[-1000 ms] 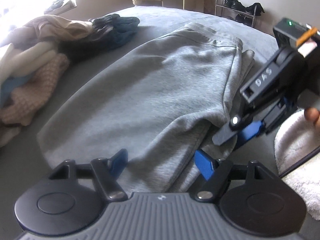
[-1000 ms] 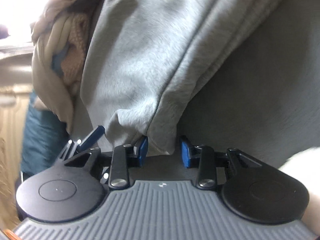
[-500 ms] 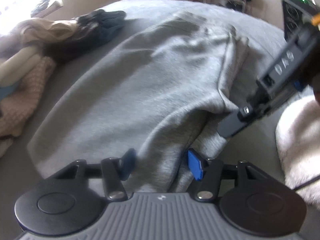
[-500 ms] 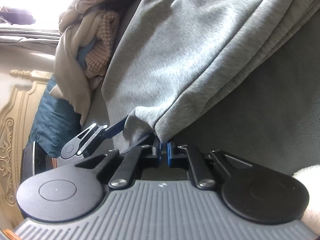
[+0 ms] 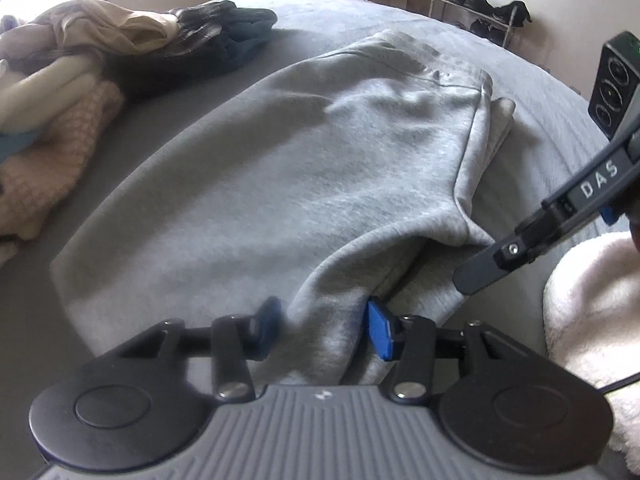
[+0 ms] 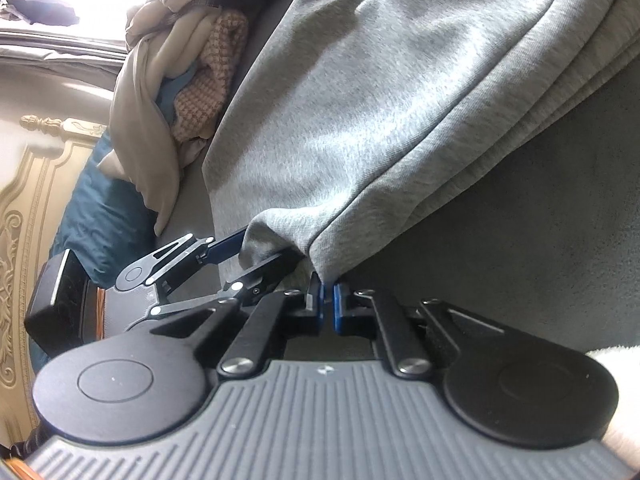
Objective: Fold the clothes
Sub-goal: 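Grasp the hoodie edge with the right gripper while the left gripper grasps beside it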
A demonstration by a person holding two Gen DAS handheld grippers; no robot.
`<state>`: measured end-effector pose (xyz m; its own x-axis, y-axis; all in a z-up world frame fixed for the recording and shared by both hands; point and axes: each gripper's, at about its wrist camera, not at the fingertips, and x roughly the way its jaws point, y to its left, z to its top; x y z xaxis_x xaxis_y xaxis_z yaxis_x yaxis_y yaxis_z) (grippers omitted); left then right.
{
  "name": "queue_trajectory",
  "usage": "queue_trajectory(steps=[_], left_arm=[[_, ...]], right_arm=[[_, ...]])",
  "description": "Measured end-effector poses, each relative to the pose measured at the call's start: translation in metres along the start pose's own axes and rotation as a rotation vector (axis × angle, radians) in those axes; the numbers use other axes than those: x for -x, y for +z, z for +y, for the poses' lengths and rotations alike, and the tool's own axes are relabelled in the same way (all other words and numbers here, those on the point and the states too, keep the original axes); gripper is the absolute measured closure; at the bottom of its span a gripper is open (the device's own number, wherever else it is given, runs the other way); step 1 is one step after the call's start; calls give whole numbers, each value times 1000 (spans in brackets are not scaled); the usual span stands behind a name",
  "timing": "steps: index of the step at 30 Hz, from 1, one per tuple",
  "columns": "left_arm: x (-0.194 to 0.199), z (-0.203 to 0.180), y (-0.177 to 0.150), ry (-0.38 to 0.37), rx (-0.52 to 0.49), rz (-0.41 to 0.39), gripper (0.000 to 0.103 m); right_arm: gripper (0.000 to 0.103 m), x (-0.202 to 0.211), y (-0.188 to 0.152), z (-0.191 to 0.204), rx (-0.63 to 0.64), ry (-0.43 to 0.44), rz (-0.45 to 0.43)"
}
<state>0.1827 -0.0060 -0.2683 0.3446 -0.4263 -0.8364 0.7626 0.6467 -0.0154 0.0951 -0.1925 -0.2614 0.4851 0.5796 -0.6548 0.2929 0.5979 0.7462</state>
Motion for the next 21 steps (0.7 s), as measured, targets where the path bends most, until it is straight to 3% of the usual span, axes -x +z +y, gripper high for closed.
queue_trajectory(steps=[1, 4, 12, 14, 16, 21], left_arm=[[0, -1, 0, 2, -5, -5, 82], [3, -3, 2, 18, -5, -32, 95], [19, 15, 4, -3, 137, -117, 96], [20, 19, 5, -12, 155, -127, 96], [20, 21, 5, -16, 160, -132, 96], [19, 21, 4, -18, 164, -146, 96]], right_arm=[[100, 0, 0, 0, 0, 4, -2], [100, -1, 3, 4, 20, 31, -25], [95, -20, 25, 34, 211, 49, -60], [87, -21, 27, 42, 271, 48, -51], [69, -15, 25, 49, 348, 48, -45], [63, 7, 8, 59, 556, 30, -31]])
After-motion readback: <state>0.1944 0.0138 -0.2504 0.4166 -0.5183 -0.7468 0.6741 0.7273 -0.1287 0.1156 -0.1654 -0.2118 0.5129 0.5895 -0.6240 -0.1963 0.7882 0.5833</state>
